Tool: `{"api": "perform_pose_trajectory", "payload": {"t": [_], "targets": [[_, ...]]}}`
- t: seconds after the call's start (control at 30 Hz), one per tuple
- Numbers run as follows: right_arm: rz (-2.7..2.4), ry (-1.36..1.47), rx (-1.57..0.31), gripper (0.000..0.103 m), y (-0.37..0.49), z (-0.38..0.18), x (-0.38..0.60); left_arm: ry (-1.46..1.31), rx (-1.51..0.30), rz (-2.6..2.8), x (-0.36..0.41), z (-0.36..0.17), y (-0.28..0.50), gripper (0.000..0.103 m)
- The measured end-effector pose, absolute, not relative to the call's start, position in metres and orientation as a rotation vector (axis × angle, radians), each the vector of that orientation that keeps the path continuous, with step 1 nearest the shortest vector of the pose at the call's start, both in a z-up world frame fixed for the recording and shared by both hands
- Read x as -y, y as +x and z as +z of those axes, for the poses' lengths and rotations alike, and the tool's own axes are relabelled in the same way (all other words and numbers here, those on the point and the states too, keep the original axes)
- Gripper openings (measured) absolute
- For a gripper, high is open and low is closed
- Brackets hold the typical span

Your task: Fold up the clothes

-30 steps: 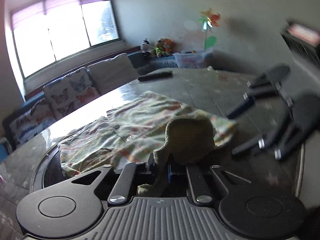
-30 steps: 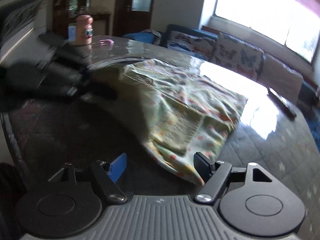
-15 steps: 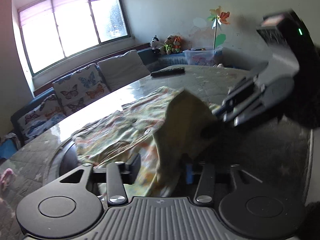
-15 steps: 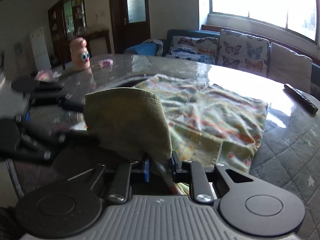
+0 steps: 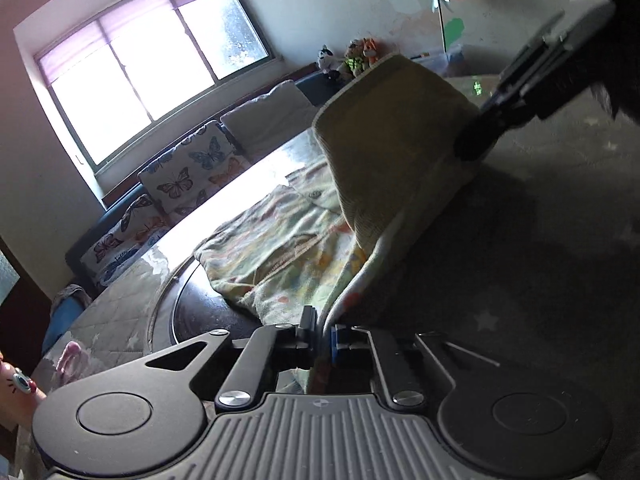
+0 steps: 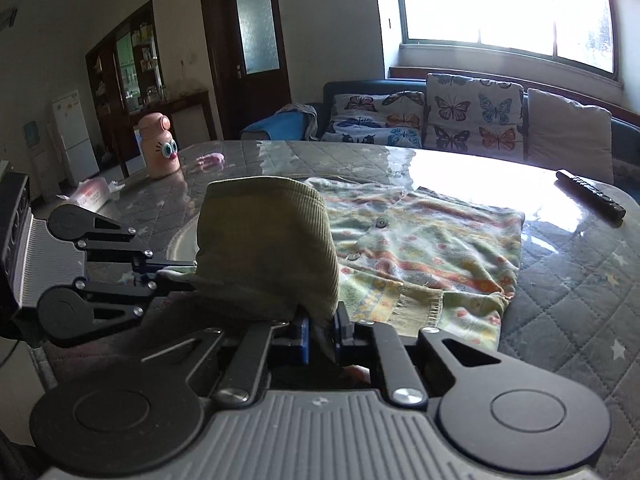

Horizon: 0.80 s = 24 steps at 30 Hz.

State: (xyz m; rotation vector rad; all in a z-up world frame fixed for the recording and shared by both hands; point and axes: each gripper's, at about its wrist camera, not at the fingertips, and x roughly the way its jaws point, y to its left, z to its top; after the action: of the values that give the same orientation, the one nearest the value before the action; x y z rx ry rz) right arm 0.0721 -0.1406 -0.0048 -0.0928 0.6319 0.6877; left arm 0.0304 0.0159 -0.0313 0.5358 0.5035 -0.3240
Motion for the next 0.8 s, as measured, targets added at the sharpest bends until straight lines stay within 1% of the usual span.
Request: {"api": "perform_pose_trajectory", "payload": {"t": [0.4, 0.57, 0.67, 0.8], "targets": [[0.777, -0.076, -0.574, 0.009, -0.011, 0.059, 0.176, 0.416, -0.498, -0.455, -0.016, 0.047, -0.072, 0.006], [0.766, -0.094, -0.540, 0.009, 0.011, 0.063, 0.169, 0.369, -0.499, -0.412, -0.018, 0.051, -0.048, 0.006], [0.754, -0.133, -0.524, 0.009, 0.039, 0.066, 0.158, 0.351, -0.495, -0.389, -0.023, 0.051, -0.022, 0.006], [0.729, -0.144, -0.557, 0.009, 0.084, 0.063, 0.144, 0.343, -0.524, -0.353, -0.027, 0.043, 0.027, 0.006]]}}
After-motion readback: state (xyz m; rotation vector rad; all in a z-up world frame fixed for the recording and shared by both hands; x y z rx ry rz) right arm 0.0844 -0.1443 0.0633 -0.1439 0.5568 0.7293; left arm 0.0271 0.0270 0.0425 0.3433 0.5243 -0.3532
